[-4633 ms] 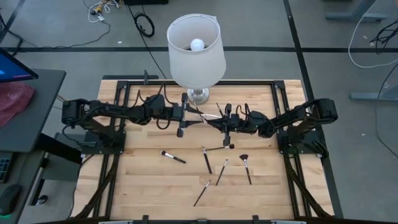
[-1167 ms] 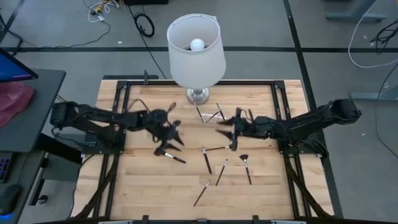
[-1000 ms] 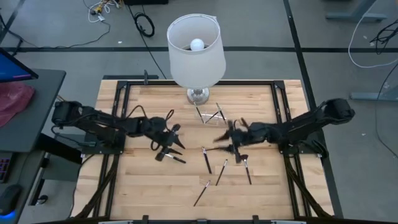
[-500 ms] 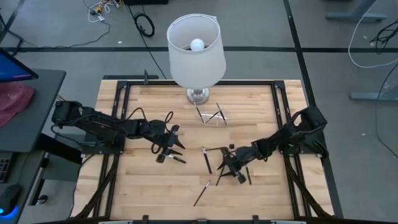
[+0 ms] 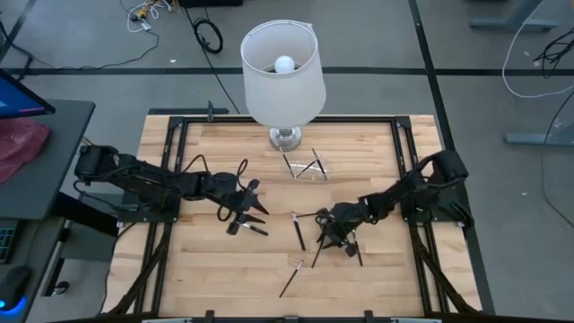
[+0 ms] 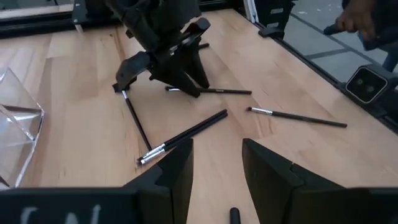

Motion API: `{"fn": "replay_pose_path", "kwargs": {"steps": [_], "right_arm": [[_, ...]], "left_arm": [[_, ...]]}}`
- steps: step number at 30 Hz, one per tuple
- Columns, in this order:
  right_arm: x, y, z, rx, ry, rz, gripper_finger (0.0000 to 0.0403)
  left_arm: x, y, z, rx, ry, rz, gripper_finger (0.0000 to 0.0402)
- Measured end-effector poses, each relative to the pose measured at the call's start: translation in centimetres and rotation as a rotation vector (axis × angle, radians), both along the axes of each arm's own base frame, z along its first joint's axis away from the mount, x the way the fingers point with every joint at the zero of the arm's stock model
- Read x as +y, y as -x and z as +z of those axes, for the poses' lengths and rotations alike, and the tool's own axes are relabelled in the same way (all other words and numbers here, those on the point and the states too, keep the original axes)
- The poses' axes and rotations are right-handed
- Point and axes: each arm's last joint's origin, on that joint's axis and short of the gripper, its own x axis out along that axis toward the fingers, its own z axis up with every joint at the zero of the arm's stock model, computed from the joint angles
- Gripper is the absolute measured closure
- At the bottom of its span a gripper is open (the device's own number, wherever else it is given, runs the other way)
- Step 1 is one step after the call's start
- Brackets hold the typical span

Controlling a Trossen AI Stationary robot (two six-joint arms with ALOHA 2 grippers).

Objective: Put items in baskets/containers
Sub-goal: Put the black eyeshadow brush into the transparent organizer

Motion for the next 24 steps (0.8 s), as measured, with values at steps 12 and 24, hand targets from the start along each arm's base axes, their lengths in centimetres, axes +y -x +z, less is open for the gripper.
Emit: {"fn": "replay_pose_path", "kwargs": {"steps": [12,24], "right_arm": [[-0.5,-1.0,-1.2,-0.093,-0.051,-0.047,0.0379],[-0.8,-3.5,4.1,-0.191,-0.019,-0.331,0.0396]], "left_arm": [[0.0,-0.2,0.4,-0.036,0.019,0.007,0.0262],[0.2,-1.4,-0.5,-0.011,0.139,0.147,0.0262]]}}
